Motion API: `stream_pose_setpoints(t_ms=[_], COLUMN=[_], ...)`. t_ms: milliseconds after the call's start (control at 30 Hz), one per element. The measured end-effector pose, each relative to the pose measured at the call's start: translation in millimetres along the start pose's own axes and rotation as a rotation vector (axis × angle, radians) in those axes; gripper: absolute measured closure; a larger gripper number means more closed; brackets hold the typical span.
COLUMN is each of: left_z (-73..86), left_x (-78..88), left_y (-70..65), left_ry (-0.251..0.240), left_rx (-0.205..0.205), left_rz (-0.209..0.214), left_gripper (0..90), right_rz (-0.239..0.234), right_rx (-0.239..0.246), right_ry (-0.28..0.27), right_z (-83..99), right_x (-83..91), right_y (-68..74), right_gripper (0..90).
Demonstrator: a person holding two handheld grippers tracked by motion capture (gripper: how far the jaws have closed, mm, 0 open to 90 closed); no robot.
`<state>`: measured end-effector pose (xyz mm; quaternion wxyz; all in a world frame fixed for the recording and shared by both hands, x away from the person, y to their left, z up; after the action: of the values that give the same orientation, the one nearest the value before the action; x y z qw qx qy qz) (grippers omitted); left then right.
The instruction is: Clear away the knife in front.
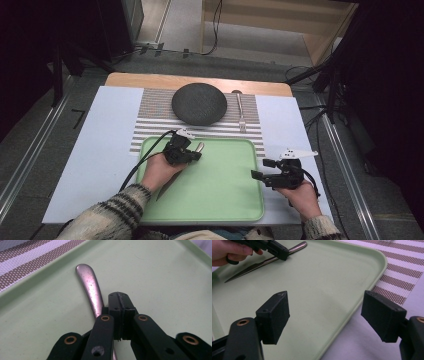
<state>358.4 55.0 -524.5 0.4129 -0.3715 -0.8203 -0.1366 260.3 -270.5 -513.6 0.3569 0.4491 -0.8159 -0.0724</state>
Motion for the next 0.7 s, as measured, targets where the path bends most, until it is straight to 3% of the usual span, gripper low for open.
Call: stream_pose_setpoints(t_ms=[700], left_z=[4.6], left_x=[5.8], left_y=[8.3], left_ry=[0.004], left_rx=[0.02], left_rz=[-0.022], left_gripper=[90.0], right_rz=[0.0], right_rx=[0.004], right_ry=[0.002], right_z=[-0.5], right_x=[-0.1], right_y=[0.2], right_gripper=[20.8])
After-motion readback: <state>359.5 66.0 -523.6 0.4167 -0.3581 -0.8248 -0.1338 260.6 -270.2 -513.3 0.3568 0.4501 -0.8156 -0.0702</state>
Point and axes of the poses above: each handheld gripper's, and its own axes: x roughly backward along the jaws, z roughly out of its underside, y roughly to its left, the point moved 2 cm from there along -x, roughly forward along the jaws, and after that the axes turned 13 degrees about -z, right-handed, at the moved point
